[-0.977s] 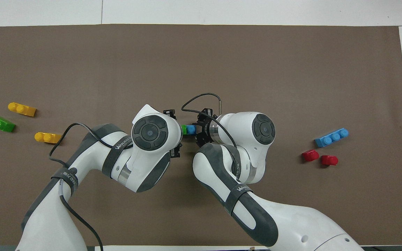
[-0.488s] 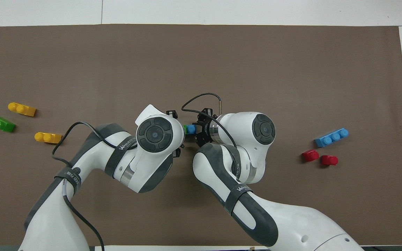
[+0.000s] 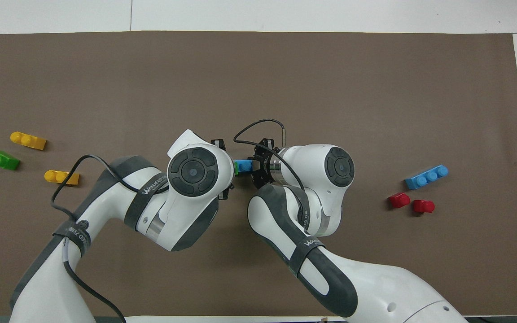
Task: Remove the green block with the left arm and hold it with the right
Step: 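Pull the green brick away with the left gripper while the right gripper pulls blue, then lower the blue brick with the right gripper while the left gripper lowers green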
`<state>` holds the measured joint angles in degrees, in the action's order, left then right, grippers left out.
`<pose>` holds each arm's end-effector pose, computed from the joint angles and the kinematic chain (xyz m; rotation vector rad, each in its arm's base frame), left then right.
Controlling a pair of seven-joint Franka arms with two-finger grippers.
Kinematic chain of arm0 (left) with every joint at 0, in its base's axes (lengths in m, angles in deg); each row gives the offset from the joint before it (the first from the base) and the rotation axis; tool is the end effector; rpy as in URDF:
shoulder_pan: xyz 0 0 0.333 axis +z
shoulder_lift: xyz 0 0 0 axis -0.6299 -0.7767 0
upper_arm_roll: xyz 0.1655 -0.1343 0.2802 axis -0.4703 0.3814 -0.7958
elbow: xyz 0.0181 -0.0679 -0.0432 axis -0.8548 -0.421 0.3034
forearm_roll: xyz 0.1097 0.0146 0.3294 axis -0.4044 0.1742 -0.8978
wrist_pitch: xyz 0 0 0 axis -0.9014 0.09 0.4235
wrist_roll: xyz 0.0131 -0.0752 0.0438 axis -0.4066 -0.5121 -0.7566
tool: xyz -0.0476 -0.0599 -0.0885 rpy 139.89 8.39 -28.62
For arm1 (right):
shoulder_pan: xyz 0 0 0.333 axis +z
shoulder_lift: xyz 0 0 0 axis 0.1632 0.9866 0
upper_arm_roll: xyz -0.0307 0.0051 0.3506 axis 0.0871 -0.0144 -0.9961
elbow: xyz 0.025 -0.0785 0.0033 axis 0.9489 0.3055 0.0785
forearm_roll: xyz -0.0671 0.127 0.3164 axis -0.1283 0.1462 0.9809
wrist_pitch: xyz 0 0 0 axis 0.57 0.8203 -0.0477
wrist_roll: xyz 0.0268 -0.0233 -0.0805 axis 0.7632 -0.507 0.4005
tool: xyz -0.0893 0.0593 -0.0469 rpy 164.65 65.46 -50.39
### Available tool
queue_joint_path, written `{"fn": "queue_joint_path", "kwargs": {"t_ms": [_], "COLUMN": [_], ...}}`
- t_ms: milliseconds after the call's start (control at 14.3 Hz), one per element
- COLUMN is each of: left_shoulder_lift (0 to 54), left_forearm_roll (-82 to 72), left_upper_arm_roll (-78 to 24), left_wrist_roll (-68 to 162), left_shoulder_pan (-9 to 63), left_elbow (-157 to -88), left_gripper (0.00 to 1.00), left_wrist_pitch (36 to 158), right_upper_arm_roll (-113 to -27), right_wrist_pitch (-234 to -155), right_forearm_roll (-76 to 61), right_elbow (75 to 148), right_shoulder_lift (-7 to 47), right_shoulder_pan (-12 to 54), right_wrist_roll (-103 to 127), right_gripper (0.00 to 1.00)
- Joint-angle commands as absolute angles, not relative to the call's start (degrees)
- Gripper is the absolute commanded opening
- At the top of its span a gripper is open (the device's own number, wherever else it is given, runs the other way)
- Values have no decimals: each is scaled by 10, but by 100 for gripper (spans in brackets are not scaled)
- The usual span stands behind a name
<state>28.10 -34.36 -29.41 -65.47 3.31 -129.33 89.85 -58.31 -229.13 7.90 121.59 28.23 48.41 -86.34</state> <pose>0.4538 -0.3317 0.4362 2.1632 2.1364 0.0986 0.5146 0.3387 0.3411 -1.8477 1.9589 0.3641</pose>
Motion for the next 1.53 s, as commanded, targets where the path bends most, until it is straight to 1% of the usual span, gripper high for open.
{"fn": "queue_joint_path", "kwargs": {"t_ms": [0,140,209,419,698,837,977,1116,1256,1465], "left_shoulder_lift": [328,343,343,343,342,338,333,310,276,228], "left_forearm_roll": [-349,-347,-345,-340,-305,-303,-281,-278,-278,-279], "left_upper_arm_roll": [-302,-300,-300,-299,-300,-300,-300,-300,-300,-302], "left_wrist_roll": [-611,-550,-511,-382,-216,-148,-58,0,31,72], "left_shoulder_pan": [50,85,102,162,240,285,329,359,385,418], "left_elbow": [-1291,-1288,-1287,-1293,-1293,-1292,-1288,-1278,-1244,-1197], "left_gripper": [0,0,0,0,0,0,0,0,0,0], "left_wrist_pitch": [842,815,809,809,809,814,818,832,834,837], "right_upper_arm_roll": [-585,-585,-583,-579,-579,-578,-578,-579,-579,-581], "right_wrist_pitch": [-2301,-2292,-2272,-2179,-2011,-1971,-1944,-1942,-1951,-1981], "right_forearm_roll": [91,90,86,78,-12,-25,-32,-39,-39,-31], "right_elbow": [1211,1202,1195,1184,1184,1190,1191,1194,1191,1189], "right_shoulder_lift": [284,276,269,238,204,202,203,212,230,247], "right_shoulder_pan": [473,454,441,370,202,121,63,38,27,36], "right_wrist_roll": [-850,-849,-846,-773,-605,-504,-482,-444,-436,-436], "right_gripper": [0,0,0,0,0,0,0,0,0,0]}}
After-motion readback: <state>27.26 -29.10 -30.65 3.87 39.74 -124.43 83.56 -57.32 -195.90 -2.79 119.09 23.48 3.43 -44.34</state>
